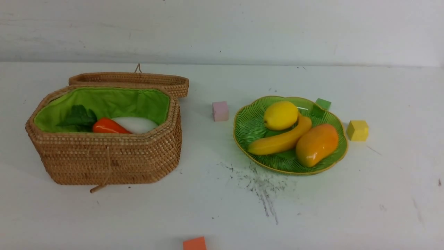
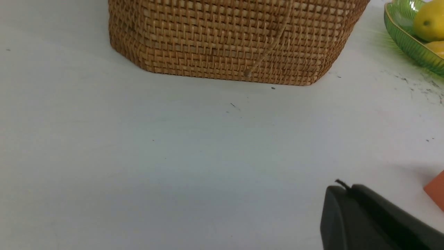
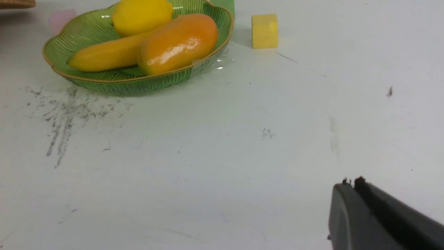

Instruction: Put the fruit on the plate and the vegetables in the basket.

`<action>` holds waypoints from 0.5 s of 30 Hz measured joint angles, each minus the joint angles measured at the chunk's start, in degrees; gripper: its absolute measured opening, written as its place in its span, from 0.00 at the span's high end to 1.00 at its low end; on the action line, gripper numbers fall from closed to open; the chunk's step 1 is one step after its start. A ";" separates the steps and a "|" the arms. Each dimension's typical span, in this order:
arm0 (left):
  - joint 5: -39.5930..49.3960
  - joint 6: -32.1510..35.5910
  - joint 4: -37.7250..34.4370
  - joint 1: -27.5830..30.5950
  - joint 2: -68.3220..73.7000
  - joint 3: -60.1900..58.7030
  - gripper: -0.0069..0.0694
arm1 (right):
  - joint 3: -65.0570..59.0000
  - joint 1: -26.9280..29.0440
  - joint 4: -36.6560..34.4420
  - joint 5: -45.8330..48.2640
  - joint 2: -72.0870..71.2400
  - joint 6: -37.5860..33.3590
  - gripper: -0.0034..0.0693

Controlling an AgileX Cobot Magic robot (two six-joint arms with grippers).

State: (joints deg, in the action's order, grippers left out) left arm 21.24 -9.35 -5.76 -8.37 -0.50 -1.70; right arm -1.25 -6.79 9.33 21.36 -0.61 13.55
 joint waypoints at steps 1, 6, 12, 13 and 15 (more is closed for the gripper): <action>0.00 0.00 0.00 0.00 0.00 0.00 0.93 | 0.00 0.00 0.00 0.00 0.00 0.00 0.93; 0.00 0.00 0.00 0.00 0.00 0.00 0.93 | 0.00 0.00 0.00 0.00 0.00 0.00 0.92; 0.00 0.02 0.00 0.00 0.00 0.00 0.93 | 0.00 0.00 0.00 0.00 0.00 0.00 0.91; 0.00 0.02 0.00 0.00 0.00 0.00 0.93 | 0.00 0.00 0.00 0.00 0.00 0.00 0.91; 0.00 0.12 0.00 0.00 0.00 0.00 0.93 | 0.00 0.00 0.00 0.00 0.00 0.00 0.90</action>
State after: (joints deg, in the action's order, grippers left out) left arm 21.24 -9.23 -5.76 -8.37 -0.50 -1.70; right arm -1.25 -6.79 9.33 21.36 -0.61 13.55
